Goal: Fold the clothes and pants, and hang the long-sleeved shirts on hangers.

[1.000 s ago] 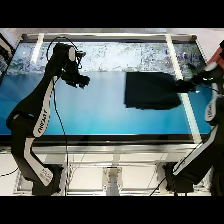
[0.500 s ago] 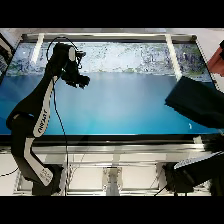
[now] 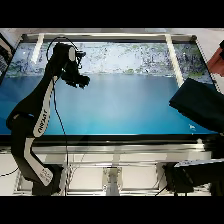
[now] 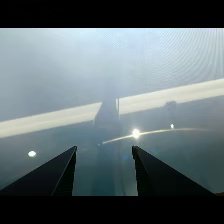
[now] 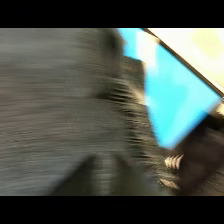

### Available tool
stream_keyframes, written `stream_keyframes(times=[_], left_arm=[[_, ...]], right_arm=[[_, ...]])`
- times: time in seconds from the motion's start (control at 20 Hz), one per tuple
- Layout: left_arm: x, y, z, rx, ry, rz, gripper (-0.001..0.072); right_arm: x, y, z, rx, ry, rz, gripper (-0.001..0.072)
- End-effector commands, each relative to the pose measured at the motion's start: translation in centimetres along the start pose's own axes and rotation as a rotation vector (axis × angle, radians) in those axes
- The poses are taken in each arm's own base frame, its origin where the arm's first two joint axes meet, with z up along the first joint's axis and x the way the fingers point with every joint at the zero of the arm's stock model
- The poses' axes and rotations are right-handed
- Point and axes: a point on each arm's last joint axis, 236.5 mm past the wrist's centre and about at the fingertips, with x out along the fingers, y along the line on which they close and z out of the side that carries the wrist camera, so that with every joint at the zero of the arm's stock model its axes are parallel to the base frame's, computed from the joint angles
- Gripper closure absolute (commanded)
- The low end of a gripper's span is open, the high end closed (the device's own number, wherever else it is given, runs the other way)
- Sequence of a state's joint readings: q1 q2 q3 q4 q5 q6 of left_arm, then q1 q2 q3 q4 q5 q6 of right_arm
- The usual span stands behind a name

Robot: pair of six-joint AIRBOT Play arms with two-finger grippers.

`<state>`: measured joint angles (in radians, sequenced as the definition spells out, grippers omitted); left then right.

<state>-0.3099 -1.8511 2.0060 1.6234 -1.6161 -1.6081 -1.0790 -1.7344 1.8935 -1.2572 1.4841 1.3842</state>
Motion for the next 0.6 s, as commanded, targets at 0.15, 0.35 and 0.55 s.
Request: stream_keyframes(times=[0.15, 0.35, 0.55], left_arm=[[0.0, 0.0, 0.0, 0.0, 0.0, 0.0, 0.0286], [0.0, 0.0, 0.0, 0.0, 0.0, 0.0, 0.0285], [0.0, 0.0, 0.0, 0.0, 0.0, 0.0, 0.0286]], right_arm=[[-7.4, 22.4, -4.1, -0.42, -0.065, 0.311, 0.0691], [-8.1, 35.2, -13.1, -0.729, 0.029, 0.423, 0.0691], [-5.5, 42.7, -24.4, -1.032, 0.148, 0.402, 0.0691]])
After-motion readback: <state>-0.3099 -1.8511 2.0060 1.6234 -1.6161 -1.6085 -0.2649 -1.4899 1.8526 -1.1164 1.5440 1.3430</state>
